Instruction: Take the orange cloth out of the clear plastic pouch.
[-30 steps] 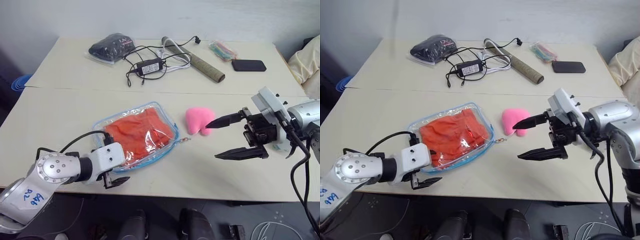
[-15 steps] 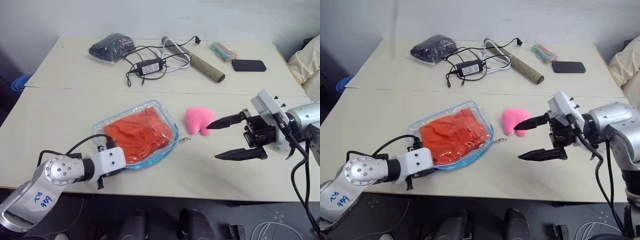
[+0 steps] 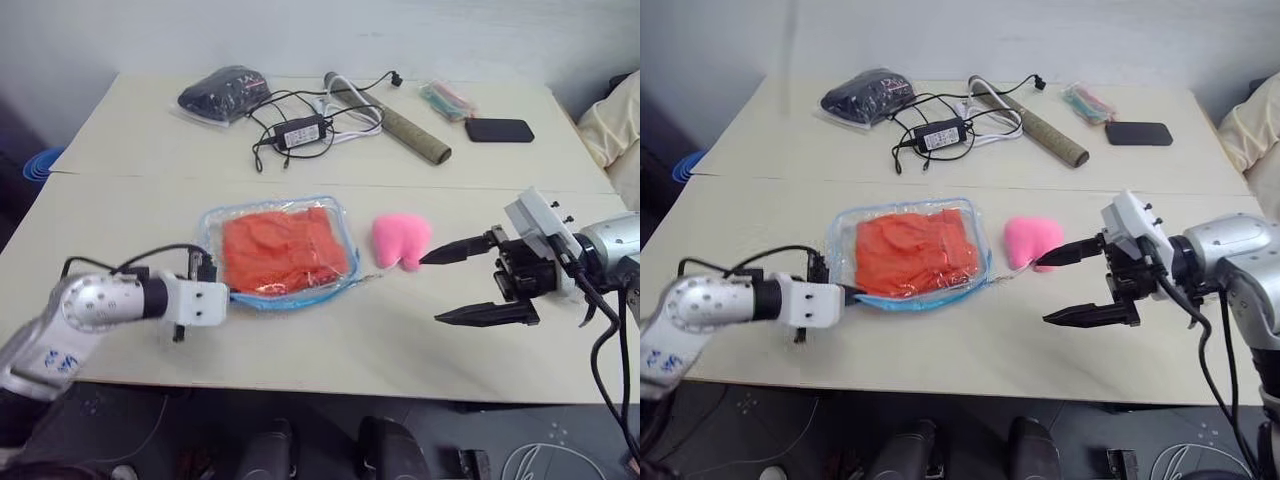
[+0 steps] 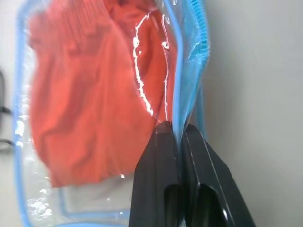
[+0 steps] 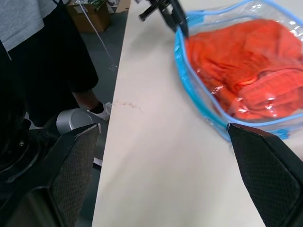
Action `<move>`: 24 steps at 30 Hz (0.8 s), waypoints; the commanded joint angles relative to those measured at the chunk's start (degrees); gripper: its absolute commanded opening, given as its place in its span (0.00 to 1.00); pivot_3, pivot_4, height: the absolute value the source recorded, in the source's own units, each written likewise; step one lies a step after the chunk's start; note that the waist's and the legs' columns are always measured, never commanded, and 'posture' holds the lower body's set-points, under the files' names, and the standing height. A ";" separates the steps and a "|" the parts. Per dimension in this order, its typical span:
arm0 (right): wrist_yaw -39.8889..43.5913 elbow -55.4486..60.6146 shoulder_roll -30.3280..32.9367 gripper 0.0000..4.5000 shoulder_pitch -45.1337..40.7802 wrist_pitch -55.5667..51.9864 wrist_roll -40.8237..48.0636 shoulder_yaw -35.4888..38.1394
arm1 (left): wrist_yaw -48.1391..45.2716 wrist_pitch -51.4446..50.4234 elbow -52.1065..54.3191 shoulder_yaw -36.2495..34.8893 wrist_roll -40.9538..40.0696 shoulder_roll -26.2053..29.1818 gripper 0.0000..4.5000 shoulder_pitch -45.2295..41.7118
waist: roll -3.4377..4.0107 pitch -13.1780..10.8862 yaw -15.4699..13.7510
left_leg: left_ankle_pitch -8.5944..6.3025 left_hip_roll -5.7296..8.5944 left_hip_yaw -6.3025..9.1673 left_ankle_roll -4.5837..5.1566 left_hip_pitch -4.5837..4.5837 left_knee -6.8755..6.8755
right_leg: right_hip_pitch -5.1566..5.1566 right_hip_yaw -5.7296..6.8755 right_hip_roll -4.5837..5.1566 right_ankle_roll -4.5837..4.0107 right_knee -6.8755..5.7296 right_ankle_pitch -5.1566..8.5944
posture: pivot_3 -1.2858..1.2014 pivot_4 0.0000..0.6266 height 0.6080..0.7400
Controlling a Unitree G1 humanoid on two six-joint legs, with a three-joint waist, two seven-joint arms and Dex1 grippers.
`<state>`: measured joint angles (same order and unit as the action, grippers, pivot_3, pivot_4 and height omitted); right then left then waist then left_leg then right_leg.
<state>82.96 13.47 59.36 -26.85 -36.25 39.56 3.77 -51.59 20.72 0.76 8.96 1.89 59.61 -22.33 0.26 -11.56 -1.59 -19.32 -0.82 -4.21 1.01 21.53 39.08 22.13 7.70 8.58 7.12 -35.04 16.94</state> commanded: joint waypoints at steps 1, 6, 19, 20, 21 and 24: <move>-1.09 2.09 1.81 1.00 1.56 0.02 0.34 3.53 | -3.71 10.39 -8.00 2.73 0.96 -3.24 0.01 -5.19 | -0.01 0.01 0.13 | -0.02 0.03 -0.09 0.04 0.02 0.00 | 0.04 -0.04 -0.01 0.02 -0.01 -0.01 | 0.52 0.24 1.00; -2.51 3.63 3.00 1.00 5.06 -0.92 0.87 6.18 | -4.86 20.07 -13.63 4.22 0.67 -8.62 0.01 -10.02 | -0.08 0.04 0.30 | -0.07 0.16 -0.62 0.12 0.31 0.11 | 0.41 -0.07 -0.04 0.06 -0.07 -0.03 | 0.52 0.24 1.00; -6.97 2.46 2.15 1.00 7.25 0.47 -1.52 7.51 | -3.08 17.90 -26.97 5.09 6.63 -14.90 0.01 -15.35 | -0.17 0.08 0.25 | -0.08 0.12 -0.79 0.14 0.39 0.35 | 0.47 -0.10 -0.04 0.07 -0.28 -0.03 | 0.52 0.24 1.00; -7.06 2.50 2.15 1.00 7.58 0.56 -1.46 7.65 | -2.97 17.39 -26.95 5.03 6.64 -14.99 0.01 -15.11 | -0.17 0.08 0.24 | -0.08 0.12 -0.78 0.14 0.39 0.35 | 0.46 -0.10 -0.04 0.07 -0.28 -0.04 | 0.52 0.24 1.00; -7.22 2.52 2.13 1.00 7.78 0.59 -1.42 7.74 | -3.05 16.46 -26.38 4.77 6.18 -15.05 0.05 -14.66 | -0.17 0.08 0.25 | -0.08 0.12 -0.78 0.14 0.39 0.36 | 0.47 -0.10 -0.04 0.07 -0.30 -0.04 | 0.52 0.24 1.00; -7.64 2.62 1.91 1.00 8.12 0.71 -1.35 7.64 | -5.33 13.62 -22.80 4.32 3.83 -13.99 0.20 -12.47 | -0.17 0.08 0.26 | -0.08 0.11 -0.77 0.14 0.39 0.42 | 0.46 -0.11 -0.04 0.07 -0.34 -0.04 | 0.52 0.24 1.00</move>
<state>75.52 15.32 61.26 -18.98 -36.23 37.68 9.42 -55.71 35.70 -24.50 14.13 7.21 44.64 -36.13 0.10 -11.48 -1.33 -19.40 -0.75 -4.98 1.15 21.92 39.51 22.59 7.59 8.55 7.19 -35.40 16.91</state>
